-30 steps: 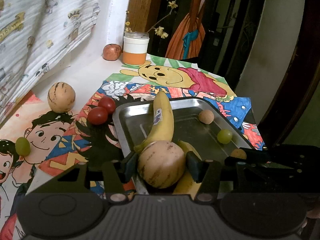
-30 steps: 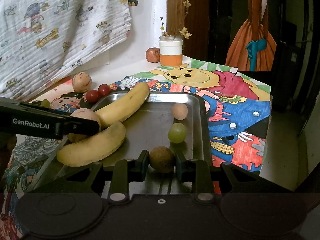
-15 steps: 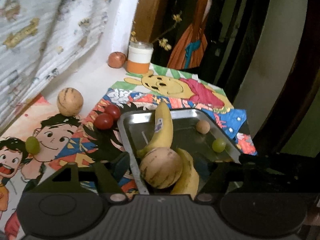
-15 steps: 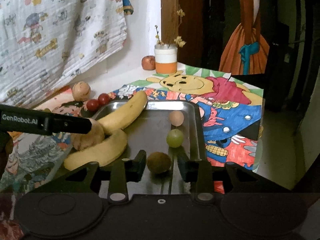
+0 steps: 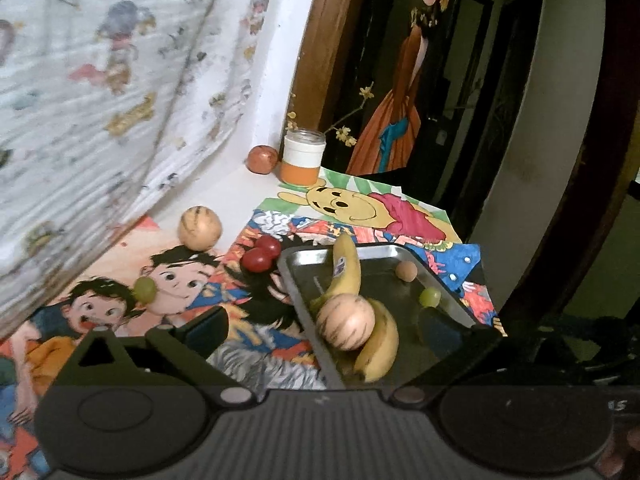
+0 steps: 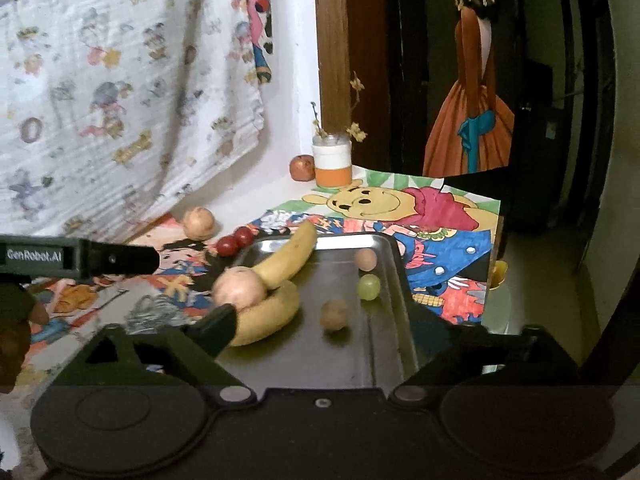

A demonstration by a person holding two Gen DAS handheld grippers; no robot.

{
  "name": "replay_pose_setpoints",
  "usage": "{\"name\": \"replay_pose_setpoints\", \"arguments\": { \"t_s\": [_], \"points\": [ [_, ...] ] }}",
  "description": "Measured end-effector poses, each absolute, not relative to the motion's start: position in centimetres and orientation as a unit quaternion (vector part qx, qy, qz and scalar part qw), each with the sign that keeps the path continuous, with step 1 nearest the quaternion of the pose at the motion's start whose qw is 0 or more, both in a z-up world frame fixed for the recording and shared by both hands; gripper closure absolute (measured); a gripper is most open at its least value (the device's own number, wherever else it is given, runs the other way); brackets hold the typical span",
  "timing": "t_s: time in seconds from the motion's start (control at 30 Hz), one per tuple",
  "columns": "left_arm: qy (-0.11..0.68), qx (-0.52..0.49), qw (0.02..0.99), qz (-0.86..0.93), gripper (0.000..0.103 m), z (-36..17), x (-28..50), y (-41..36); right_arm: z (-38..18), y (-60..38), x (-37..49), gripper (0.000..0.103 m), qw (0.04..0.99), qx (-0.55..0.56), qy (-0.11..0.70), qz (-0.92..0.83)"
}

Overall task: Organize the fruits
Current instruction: 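Withdraw both tools from the tray toward the grapes and tomatoes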

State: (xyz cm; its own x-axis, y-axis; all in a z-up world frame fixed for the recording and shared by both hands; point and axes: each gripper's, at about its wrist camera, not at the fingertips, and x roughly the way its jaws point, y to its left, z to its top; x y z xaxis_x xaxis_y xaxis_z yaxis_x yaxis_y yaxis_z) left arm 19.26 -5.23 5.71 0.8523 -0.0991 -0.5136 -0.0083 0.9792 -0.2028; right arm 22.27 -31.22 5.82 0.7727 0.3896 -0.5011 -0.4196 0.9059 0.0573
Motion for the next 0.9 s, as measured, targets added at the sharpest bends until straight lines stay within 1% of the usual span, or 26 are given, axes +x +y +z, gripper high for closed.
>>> {"name": "replay_pose_setpoints", "arguments": {
  "t_s": [0.07, 0.37, 0.57, 0.77, 0.9],
  "points": [
    [0.271, -0.094, 0.958, -0.021, 0.000, 5.8, 17.9, -4.9, 6.3, -31.1, 20.7, 0.001, 0.943, -0.023, 0.255, 0.212],
    [0.283, -0.084, 0.955, -0.015, 0.000, 4.9, 12.4, -2.9, 6.3, -30.0, 14.5, 0.001, 0.944, 0.003, 0.271, 0.186],
    [0.329, -0.045, 0.943, -0.012, 0.000, 3.7, 9.8, -1.8, 5.6, -29.0, 10.8, 0.001, 0.942, 0.007, 0.298, 0.155],
    [0.317, -0.035, 0.948, -0.005, 0.000, 3.8, 6.9, -0.4, 5.3, -27.9, 7.6, 0.000, 0.935, 0.017, 0.319, 0.153],
    [0.315, -0.033, 0.948, 0.001, 0.000, 4.1, 5.9, 0.3, 5.4, -26.5, 6.2, 0.000, 0.933, 0.003, 0.322, 0.162]
  ]
}}
